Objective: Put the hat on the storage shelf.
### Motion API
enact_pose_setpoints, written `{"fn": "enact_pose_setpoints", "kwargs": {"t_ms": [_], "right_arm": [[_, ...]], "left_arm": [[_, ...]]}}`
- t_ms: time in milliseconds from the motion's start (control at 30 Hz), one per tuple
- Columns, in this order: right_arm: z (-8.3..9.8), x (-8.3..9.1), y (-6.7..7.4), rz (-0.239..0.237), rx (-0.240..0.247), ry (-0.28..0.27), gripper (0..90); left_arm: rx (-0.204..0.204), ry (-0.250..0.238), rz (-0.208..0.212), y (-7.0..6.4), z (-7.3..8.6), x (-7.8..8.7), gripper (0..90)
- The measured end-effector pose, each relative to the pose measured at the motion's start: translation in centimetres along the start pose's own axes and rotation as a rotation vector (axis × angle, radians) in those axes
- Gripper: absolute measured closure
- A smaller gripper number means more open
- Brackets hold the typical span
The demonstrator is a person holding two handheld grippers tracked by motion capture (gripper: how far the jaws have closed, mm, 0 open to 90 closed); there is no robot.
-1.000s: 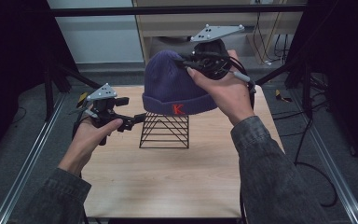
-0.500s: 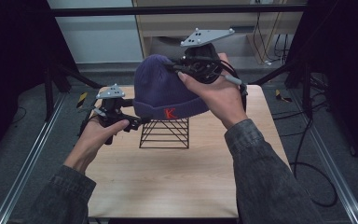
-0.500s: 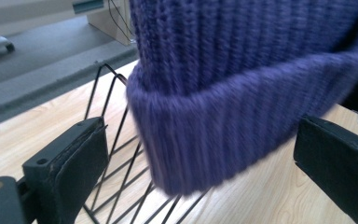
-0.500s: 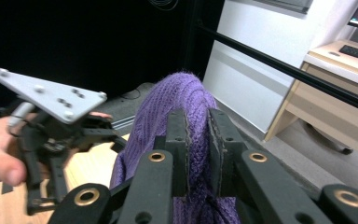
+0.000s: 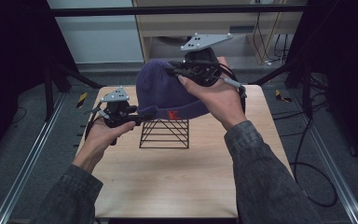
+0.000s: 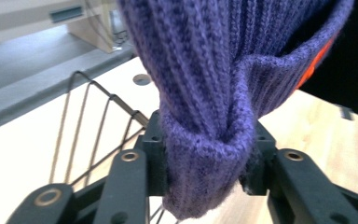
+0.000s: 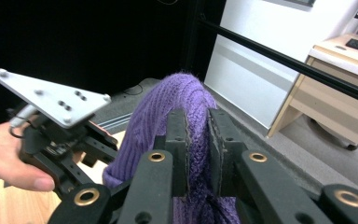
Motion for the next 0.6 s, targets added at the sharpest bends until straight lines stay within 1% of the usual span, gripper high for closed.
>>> {"fn": "enact_pose_setpoints", "kwargs": {"t_ms": [33,67,100,133,167,267,300,400,433,467,500,600], "right_arm": [[0.3,-0.1,-0.5,0.008,-0.006,0.006,79.8],[0.5,-0.2,-0.7,0.011,-0.011,0.012,79.8],[0.5,-0.2,-0.7,0.011,-0.011,0.012,79.8],[0.7,-0.3,-1.0,0.017,-0.014,0.021,79.7],[0.8,-0.3,-1.1,0.018,-0.016,0.022,79.7],[0.7,-0.3,-1.2,0.023,-0.017,0.022,79.7],[0.7,-0.4,-1.2,0.027,-0.016,0.022,79.6],[0.7,-0.5,-1.3,0.034,-0.013,0.025,79.6],[0.6,-0.6,-1.4,0.037,-0.015,0.026,79.6],[0.7,-0.8,-1.6,0.041,-0.017,0.027,79.6],[0.7,-0.8,-1.6,0.041,-0.017,0.027,79.6],[0.8,-1.2,-1.8,0.044,-0.021,0.029,79.6]], "left_arm": [[-0.003,-0.001,-0.032,0.1,-0.1,0.2,65.1],[-0.003,-0.001,-0.032,0.1,-0.1,0.2,65.8],[0.001,-0.004,-0.048,0.1,-0.1,0.3,65.8],[-0.001,-0.004,-0.079,0.2,-0.2,0.4,66.6],[-0.001,-0.004,-0.079,0.2,-0.2,0.4,66.9],[-0.012,-0.001,-0.104,0.2,-0.3,0.6,67.0],[-0.016,0.002,-0.125,0.1,-0.5,0.7,67.0],[-0.007,-0.008,-0.143,0.1,-0.6,0.8,67.2],[-0.010,-0.004,-0.158,0.1,-0.7,0.9,67.3],[-0.012,0.000,-0.182,0.1,-0.8,1.0,67.4],[-0.012,0.000,-0.182,0.1,-0.8,1.0,67.4],[-0.017,0.002,-0.208,0.2,-0.9,1.1,67.6]]}}
Point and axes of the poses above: each handheld gripper's, and its own axes: x roughly backward along the jaws, z roughly out of its underside, y roughly to its left, the point moved 1 cm from there along -x, roughly forward along the jaws, and after that the axes turned 1 degree about -x, right-handed, at the moved point
